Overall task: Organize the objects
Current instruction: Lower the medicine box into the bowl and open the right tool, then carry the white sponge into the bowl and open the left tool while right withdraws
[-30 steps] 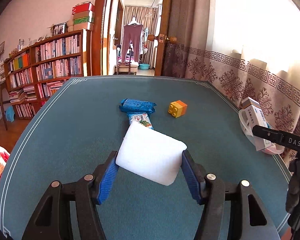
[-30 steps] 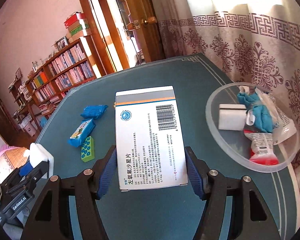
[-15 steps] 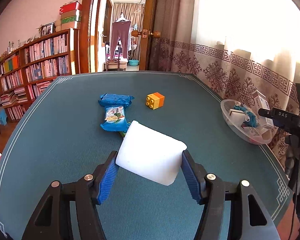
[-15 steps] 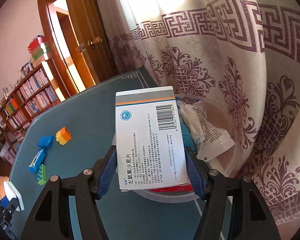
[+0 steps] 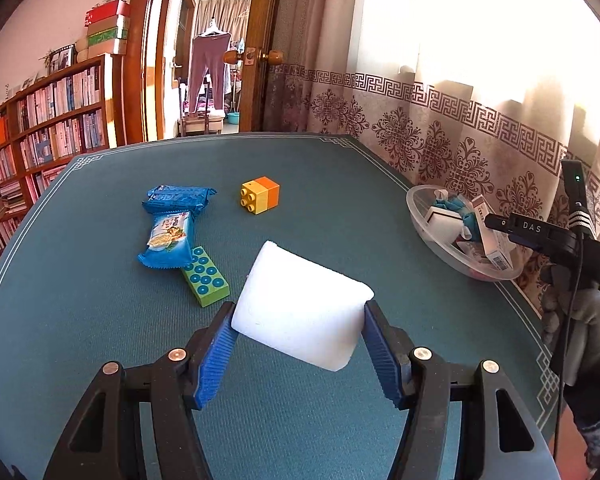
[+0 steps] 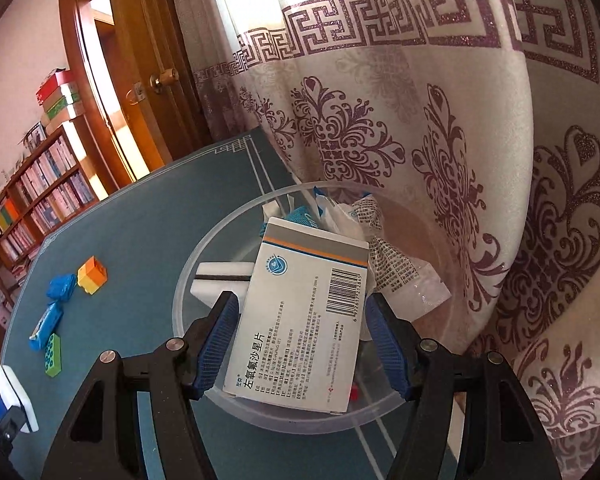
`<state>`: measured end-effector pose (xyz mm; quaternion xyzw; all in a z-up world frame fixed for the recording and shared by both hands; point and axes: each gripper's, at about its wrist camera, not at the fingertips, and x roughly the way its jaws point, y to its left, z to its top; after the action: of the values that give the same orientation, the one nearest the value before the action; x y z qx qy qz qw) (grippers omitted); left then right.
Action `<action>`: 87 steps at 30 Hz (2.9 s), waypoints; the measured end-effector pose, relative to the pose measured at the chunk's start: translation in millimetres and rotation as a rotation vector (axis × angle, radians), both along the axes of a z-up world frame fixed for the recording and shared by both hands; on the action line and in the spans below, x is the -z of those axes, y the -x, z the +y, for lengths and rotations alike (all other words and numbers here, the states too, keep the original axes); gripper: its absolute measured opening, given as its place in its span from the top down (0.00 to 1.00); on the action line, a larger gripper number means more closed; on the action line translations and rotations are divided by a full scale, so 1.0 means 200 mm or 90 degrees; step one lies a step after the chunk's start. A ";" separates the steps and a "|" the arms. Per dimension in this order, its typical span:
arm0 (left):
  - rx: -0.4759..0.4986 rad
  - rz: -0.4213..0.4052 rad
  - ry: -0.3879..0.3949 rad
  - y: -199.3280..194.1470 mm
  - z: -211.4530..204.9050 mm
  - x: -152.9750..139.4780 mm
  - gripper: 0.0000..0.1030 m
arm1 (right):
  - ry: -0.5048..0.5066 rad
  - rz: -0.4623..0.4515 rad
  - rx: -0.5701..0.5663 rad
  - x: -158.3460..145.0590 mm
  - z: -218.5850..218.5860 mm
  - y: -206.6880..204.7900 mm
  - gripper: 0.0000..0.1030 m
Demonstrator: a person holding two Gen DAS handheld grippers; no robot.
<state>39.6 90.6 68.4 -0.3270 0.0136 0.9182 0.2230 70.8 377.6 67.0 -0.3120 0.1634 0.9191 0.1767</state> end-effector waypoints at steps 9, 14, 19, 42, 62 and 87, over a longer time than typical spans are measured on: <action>0.009 -0.001 -0.012 -0.03 0.00 0.00 0.36 | -0.058 0.010 -0.012 -0.04 -0.12 -0.09 0.35; 0.019 0.004 -0.009 -0.06 0.02 -0.01 0.36 | -0.054 0.024 -0.019 -0.06 -0.15 -0.15 0.35; 0.020 0.015 -0.009 -0.08 0.03 -0.04 0.36 | -0.045 0.048 -0.021 -0.11 -0.18 -0.20 0.35; 0.140 0.056 -0.004 -0.18 0.31 -0.20 0.36 | -0.046 0.106 -0.050 -0.33 -0.25 -0.41 0.30; 0.316 -0.031 -0.007 0.21 0.97 -0.02 0.35 | 0.007 0.111 -0.026 -0.25 0.02 -0.18 0.30; 0.330 -0.037 -0.016 0.46 1.05 0.08 0.07 | -0.069 0.109 0.012 -0.34 -0.05 -0.18 0.30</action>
<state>-53.4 300.4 52.6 -0.3362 0.0787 0.8206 0.4553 106.3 367.3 134.1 -0.2208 0.1305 0.9482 0.1872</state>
